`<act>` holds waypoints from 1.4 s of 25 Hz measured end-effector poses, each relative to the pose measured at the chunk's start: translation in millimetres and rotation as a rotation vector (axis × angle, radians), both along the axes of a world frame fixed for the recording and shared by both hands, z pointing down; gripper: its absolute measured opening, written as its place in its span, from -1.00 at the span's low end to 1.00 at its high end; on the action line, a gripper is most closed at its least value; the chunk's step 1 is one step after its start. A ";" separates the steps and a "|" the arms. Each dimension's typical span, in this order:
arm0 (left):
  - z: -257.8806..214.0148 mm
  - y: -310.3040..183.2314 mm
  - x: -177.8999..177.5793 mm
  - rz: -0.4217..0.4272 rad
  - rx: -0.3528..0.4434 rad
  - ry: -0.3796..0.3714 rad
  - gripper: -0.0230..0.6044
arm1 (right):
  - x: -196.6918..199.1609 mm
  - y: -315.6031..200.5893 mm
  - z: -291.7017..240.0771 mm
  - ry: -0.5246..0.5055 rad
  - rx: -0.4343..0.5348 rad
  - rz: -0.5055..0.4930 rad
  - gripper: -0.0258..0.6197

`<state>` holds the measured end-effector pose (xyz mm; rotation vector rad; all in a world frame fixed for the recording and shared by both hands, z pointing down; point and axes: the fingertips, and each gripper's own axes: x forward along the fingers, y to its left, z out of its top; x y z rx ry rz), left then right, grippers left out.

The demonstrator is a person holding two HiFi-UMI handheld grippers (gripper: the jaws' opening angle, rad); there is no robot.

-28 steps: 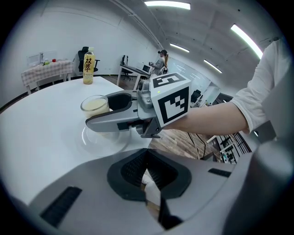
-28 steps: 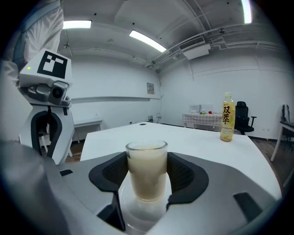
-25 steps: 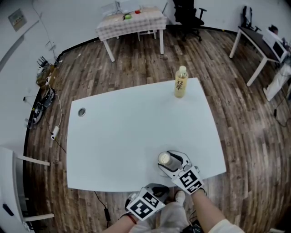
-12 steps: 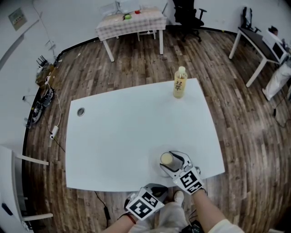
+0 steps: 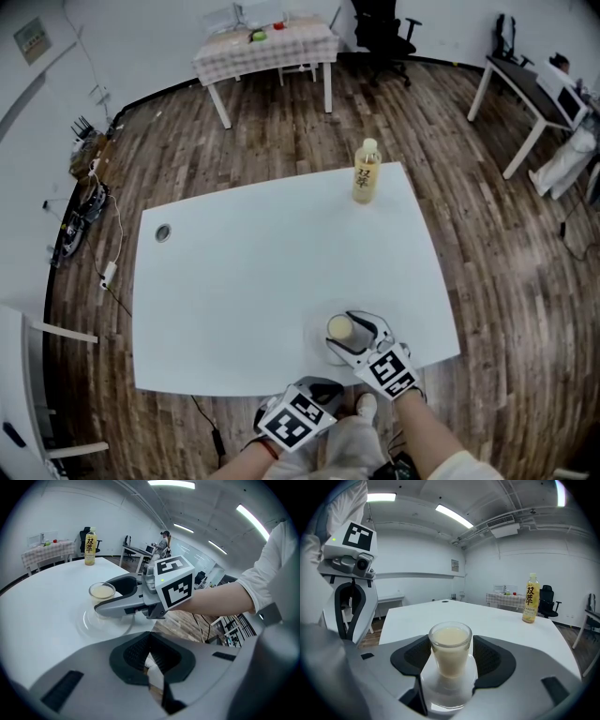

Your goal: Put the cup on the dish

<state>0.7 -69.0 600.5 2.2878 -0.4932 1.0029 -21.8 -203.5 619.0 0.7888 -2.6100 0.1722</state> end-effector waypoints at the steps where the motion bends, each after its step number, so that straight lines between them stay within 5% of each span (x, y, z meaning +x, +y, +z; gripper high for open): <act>1: -0.2 0.3 -0.3 0.000 0.000 0.000 -0.93 | 0.0 0.7 -0.8 -0.003 0.000 -0.002 -0.06; 35: -11.2 10.3 -0.2 0.018 0.031 0.002 -0.93 | 26.3 42.9 -52.3 -0.123 0.040 0.091 -0.06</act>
